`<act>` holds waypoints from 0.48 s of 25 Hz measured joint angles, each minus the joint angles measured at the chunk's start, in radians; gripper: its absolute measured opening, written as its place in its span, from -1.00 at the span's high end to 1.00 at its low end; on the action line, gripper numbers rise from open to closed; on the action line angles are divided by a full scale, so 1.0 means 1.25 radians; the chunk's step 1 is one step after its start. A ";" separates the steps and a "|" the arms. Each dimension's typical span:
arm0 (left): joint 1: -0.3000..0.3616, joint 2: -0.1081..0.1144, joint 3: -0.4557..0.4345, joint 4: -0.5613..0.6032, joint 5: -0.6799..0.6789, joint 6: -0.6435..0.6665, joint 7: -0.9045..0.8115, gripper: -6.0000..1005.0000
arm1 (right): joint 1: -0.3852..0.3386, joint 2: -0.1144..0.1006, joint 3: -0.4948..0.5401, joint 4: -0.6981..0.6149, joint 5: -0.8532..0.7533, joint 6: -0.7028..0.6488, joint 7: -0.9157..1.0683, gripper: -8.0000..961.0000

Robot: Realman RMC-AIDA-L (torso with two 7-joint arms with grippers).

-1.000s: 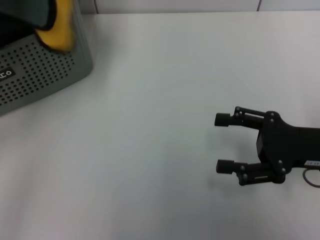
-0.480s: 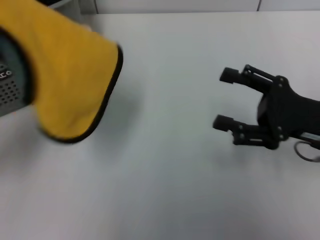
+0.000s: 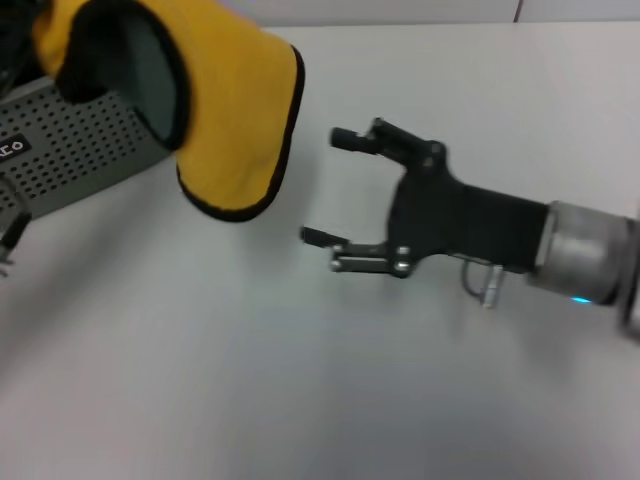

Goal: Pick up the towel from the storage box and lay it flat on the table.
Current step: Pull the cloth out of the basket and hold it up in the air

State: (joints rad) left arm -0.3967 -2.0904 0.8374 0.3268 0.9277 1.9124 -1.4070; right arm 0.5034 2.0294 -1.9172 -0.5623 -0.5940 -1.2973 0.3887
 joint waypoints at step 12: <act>-0.045 -0.006 0.000 -0.034 -0.005 -0.053 0.003 0.90 | -0.079 0.000 -0.346 -0.183 0.496 0.271 -0.743 -0.81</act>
State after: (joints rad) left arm -0.4534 -2.0973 0.8369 0.2846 0.9208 1.8466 -1.4029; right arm 0.4051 2.0294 -2.3494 -0.7911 0.0258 -0.9583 -0.5398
